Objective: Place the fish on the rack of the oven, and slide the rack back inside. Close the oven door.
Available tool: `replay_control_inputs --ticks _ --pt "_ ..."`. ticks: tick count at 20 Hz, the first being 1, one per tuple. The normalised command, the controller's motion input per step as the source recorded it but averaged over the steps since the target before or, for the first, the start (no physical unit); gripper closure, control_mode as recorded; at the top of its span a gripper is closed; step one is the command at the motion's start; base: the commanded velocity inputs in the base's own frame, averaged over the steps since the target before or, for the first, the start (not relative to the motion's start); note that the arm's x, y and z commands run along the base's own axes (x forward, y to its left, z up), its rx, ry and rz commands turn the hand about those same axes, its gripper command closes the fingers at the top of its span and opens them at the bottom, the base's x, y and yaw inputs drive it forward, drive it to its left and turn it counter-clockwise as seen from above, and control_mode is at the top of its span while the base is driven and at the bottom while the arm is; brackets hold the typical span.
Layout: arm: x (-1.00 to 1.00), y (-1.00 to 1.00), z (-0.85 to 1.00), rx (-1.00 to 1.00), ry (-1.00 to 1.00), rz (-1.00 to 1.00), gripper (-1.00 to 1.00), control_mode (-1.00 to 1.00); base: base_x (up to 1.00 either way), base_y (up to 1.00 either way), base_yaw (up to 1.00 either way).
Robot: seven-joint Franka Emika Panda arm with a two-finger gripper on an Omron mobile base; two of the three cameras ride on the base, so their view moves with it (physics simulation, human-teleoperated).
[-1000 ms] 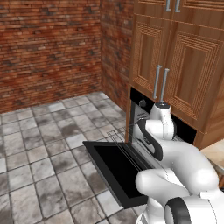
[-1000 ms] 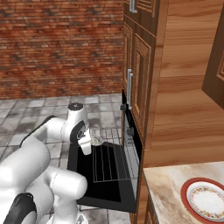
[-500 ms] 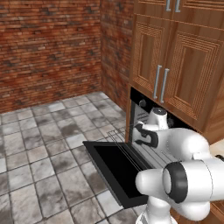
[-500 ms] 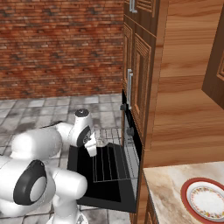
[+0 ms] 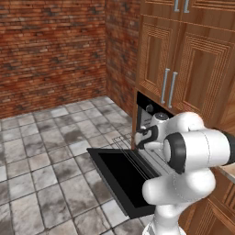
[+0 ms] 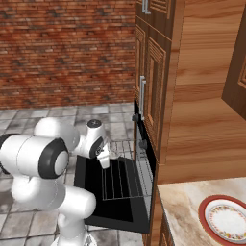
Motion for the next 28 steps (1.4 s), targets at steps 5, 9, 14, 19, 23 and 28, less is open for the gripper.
replay_control_inputs --ticks 5,9,14,19,23,28 --pt "0.38 0.0 -0.25 0.0 0.0 0.0 1.0 -1.0 0.0 0.0 0.0" --pt "0.34 0.0 -0.31 0.0 0.0 0.0 1.0 -1.0 0.0 0.0 0.0" --pt "0.29 0.0 -0.33 -0.01 0.0 0.0 1.0 -1.0 0.0 0.0 0.0" --pt "0.27 0.0 -0.34 -0.01 0.0 0.0 1.0 -1.0 0.0 0.0 0.0" --pt "0.29 0.0 -0.32 -0.01 0.0 -0.01 1.0 -1.0 0.0 0.0 0.0" --pt "0.32 0.0 -0.33 -0.01 0.0 -0.01 1.0 -1.0 0.0 0.0 0.0"
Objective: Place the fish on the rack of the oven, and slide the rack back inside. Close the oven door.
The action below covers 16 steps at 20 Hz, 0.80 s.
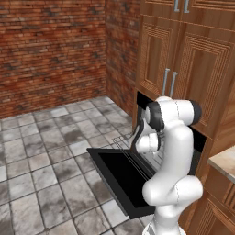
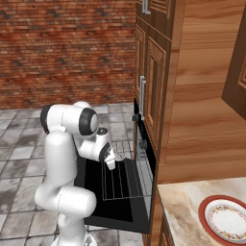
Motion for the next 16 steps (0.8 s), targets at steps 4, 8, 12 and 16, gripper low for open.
replay_control_inputs --ticks 4,8,12,16 --pt "0.36 0.0 -0.32 -0.01 0.0 -0.02 1.0 -1.0 0.0 0.0 0.0" --pt "0.35 -0.01 -0.31 0.0 0.0 -0.01 1.0 -1.0 0.0 0.0 0.0" --pt "0.31 -0.03 -0.29 0.0 0.0 -0.01 1.0 -1.0 0.0 0.0 0.0" --pt "0.3 -0.01 -0.23 0.0 0.0 -0.01 1.0 -1.0 0.0 0.0 0.0"
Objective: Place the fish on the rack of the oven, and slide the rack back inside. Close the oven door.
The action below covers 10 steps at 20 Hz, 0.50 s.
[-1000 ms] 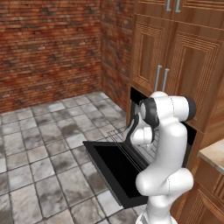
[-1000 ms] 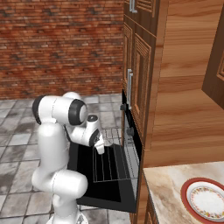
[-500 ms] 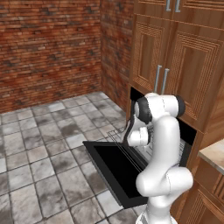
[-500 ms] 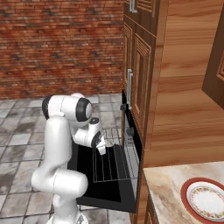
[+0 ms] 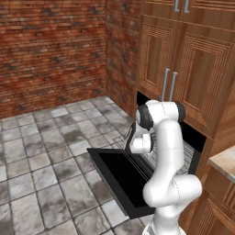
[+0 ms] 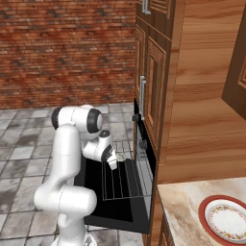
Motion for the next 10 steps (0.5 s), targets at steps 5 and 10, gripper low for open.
replay_control_inputs --ticks 5,10 --pt "0.26 -0.06 -0.2 0.0 0.0 -0.01 1.0 -1.0 0.0 0.0 0.0" --pt "0.21 -0.08 -0.2 0.0 0.0 -0.01 1.0 -1.0 0.0 0.0 0.0"
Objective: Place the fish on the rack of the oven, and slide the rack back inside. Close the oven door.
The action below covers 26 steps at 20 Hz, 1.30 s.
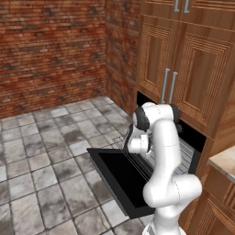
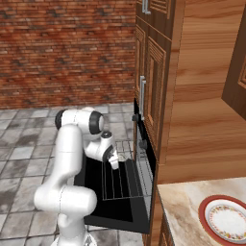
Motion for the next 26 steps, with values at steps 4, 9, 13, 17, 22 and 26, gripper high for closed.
replay_control_inputs --ticks 4,9,13,17,22,26 --pt "0.21 -0.13 -0.3 0.0 0.0 0.0 1.0 -1.0 0.0 0.0 0.0" --pt "0.24 -0.13 -0.35 0.0 0.0 0.0 1.0 -1.0 0.0 0.0 0.0" --pt "0.26 -0.04 -0.33 0.0 0.0 0.0 1.0 -1.0 0.0 0.0 0.0" --pt "0.09 0.0 -0.2 0.0 0.0 0.0 -1.0 -1.0 0.0 0.0 0.0" --pt "-0.28 0.36 -0.04 -0.09 -0.08 0.0 -1.0 -1.0 0.0 0.0 0.0" --pt "-0.45 0.51 -0.01 -0.12 -0.12 0.0 -1.0 -1.0 0.0 0.0 0.0"
